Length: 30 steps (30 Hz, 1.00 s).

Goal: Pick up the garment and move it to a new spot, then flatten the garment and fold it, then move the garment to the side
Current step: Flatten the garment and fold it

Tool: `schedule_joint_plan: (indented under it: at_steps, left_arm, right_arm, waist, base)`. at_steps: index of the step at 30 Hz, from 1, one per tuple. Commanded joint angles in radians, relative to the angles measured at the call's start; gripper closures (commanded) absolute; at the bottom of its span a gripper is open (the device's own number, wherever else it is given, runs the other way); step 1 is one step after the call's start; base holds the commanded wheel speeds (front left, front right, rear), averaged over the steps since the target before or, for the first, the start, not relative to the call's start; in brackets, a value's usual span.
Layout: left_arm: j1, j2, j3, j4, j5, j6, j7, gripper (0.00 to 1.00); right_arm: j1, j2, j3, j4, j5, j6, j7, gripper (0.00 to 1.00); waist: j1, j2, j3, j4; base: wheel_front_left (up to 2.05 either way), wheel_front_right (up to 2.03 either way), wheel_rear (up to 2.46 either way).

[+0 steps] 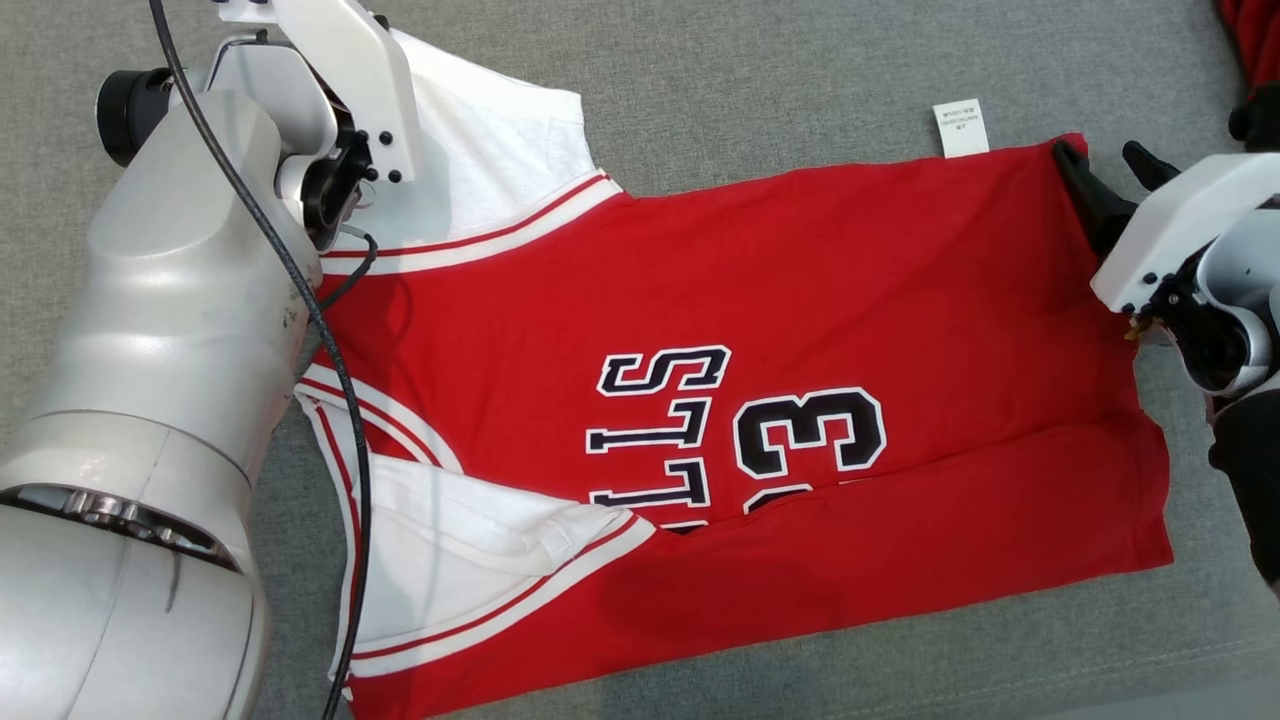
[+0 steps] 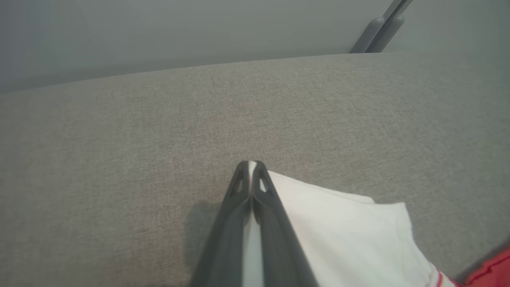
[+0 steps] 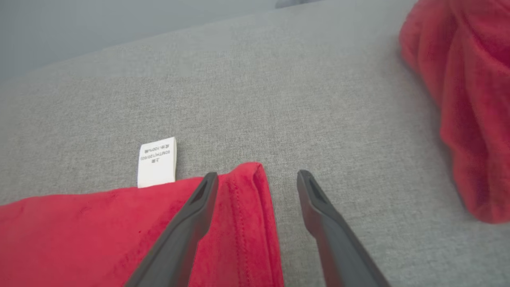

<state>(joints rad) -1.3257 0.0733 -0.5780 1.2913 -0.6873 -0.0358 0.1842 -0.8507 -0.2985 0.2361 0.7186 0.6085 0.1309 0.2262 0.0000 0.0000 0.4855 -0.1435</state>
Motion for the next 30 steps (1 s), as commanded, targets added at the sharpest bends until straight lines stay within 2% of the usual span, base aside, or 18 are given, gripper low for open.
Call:
schedule_joint_plan:
  at_steps: [1, 3, 4, 5, 6, 8, 9, 15, 30]
  left_arm:
    - [-0.059, 0.029, 0.006, -0.021, -0.005, -0.007, -0.012, 1.0]
    - [-0.061, 0.029, 0.003, -0.021, -0.005, -0.009, -0.014, 1.0]
    - [-0.062, 0.028, 0.002, -0.021, -0.005, -0.01, -0.014, 1.0]
    - [-0.063, 0.028, 0.001, -0.02, -0.006, -0.011, -0.014, 1.0]
    - [-0.063, 0.028, 0.0, -0.02, -0.006, -0.011, -0.014, 1.0]
    - [-0.062, 0.029, -0.002, -0.019, -0.007, -0.012, -0.015, 1.0]
    - [-0.062, 0.03, -0.003, -0.019, -0.007, -0.012, -0.015, 1.0]
    - [-0.066, 0.036, -0.008, -0.027, -0.005, -0.014, -0.061, 1.0]
    - [-0.094, 0.059, 0.006, -0.083, 0.002, -0.006, -0.348, 1.0]
  right_arm:
    - [-0.023, -0.014, 0.022, 0.007, -0.003, 0.0, 0.022, 0.06]
    - [-0.054, -0.011, 0.036, 0.048, -0.004, 0.0, 0.051, 0.27]
    - [-0.068, -0.01, 0.044, 0.066, -0.006, 0.0, 0.064, 0.4]
    - [-0.08, -0.011, 0.055, 0.082, -0.011, 0.0, 0.077, 0.6]
    - [-0.09, -0.011, 0.064, 0.096, -0.016, 0.0, 0.087, 0.66]
    - [-0.106, -0.007, 0.079, 0.122, -0.019, 0.0, 0.11, 0.94]
    - [-0.112, -0.007, 0.087, 0.13, -0.021, 0.0, 0.115, 1.0]
    - [-0.145, -0.011, 0.117, 0.132, -0.038, 0.0, 0.045, 1.0]
    - [-0.221, -0.043, 0.158, 0.182, -0.05, 0.0, -0.274, 1.0]
  waist:
    - [0.0, 0.0, 0.0, 0.004]
    - [0.0, 0.0, -0.001, 0.007]
    - [0.0, 0.0, -0.002, 0.008]
    - [0.0, 0.0, -0.003, 0.009]
    - [0.0, 0.0, -0.004, 0.01]
    - [0.0, 0.0, -0.008, 0.011]
    - [0.0, 0.0, -0.009, 0.011]
    - [0.0, 0.0, -0.015, 0.013]
    - [0.0, 0.0, -0.028, 0.05]
  base:
    - [0.0, 0.0, 0.0]
    - [0.0, 0.0, 0.0]
    - [0.0, 0.0, 0.0]
    - [0.0, 0.0, 0.0]
    - [0.0, 0.0, 0.0]
    - [0.0, 0.0, 0.0]
    - [0.0, 0.0, 0.0]
    - [0.0, 0.0, 0.0]
    - [0.0, 0.0, 0.0]
